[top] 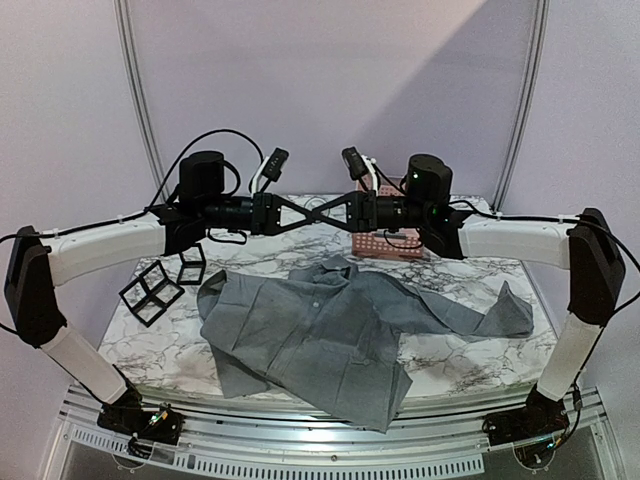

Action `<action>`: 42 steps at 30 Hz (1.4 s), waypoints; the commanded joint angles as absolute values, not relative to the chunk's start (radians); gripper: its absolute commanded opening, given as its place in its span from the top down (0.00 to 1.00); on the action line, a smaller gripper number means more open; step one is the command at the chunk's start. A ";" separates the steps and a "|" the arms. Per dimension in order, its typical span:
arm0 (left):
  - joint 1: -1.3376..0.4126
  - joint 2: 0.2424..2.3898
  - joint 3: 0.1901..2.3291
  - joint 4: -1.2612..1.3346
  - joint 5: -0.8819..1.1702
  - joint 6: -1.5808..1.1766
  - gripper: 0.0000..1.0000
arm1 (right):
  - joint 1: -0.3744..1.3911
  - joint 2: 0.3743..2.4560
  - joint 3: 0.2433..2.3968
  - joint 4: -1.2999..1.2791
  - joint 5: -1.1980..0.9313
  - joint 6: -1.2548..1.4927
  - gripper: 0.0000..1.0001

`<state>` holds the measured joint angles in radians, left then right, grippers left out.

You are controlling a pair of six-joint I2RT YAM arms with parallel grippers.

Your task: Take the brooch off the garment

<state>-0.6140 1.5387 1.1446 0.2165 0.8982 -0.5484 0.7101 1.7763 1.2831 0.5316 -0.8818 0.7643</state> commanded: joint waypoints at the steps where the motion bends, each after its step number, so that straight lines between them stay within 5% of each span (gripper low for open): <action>1: -0.632 1.519 1.152 0.223 0.947 -0.520 1.00 | 0.688 1.835 1.319 0.482 -0.884 0.803 0.83; 32: -0.632 1.515 1.154 0.195 0.934 -0.490 1.00 | 0.652 1.916 1.356 0.385 -0.965 0.908 0.90; 42: -0.624 1.556 1.190 0.092 0.892 -0.458 1.00 | 0.653 1.809 1.280 0.468 -0.981 0.784 0.58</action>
<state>-0.6106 1.5402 1.1538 0.1047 0.8528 -0.4877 0.6651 1.8610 1.3273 0.4786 -1.0283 0.8654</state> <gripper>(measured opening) 0.043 0.374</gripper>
